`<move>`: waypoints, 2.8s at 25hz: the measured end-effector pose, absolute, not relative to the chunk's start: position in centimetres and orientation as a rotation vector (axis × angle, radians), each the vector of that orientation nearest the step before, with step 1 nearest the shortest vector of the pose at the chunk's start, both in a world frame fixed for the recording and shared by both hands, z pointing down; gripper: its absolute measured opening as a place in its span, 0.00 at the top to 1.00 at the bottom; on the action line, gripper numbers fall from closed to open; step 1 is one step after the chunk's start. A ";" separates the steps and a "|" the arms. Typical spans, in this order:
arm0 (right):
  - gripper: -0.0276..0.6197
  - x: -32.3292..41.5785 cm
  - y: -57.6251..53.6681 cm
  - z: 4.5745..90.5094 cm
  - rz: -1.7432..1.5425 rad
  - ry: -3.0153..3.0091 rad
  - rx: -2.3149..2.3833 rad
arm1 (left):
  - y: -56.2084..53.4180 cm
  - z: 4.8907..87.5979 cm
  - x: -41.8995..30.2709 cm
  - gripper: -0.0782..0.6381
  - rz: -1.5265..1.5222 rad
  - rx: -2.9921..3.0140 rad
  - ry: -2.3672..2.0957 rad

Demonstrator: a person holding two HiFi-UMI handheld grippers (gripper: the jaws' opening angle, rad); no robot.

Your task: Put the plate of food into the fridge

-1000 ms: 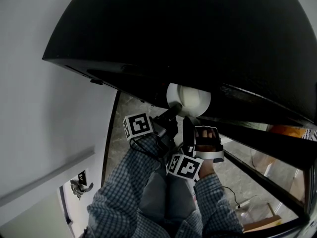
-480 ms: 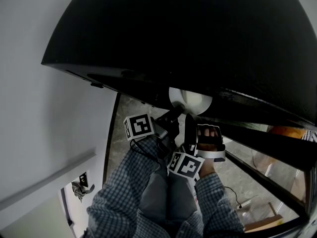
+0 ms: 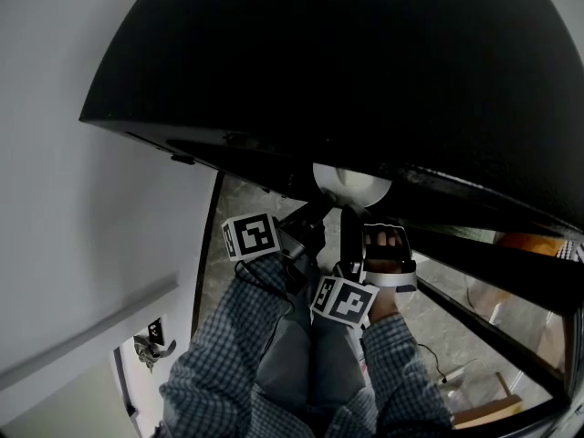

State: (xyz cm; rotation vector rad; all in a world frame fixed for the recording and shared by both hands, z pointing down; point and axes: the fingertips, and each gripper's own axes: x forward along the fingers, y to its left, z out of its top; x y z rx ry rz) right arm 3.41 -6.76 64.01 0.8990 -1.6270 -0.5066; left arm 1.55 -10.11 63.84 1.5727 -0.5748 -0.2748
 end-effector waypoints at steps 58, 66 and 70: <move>0.95 4.2 -8.6 57.5 0.221 -2.064 1.395 | -6.0 59.4 -2.1 0.88 -0.223 1.708 -0.703; 0.95 5.3 -6.2 51.0 0.492 -2.163 1.537 | -5.5 51.7 -0.8 0.88 -0.143 1.916 -0.667; 0.95 5.7 -5.1 47.8 0.505 -2.204 1.561 | -4.9 47.7 -0.2 0.88 -0.105 2.019 -0.649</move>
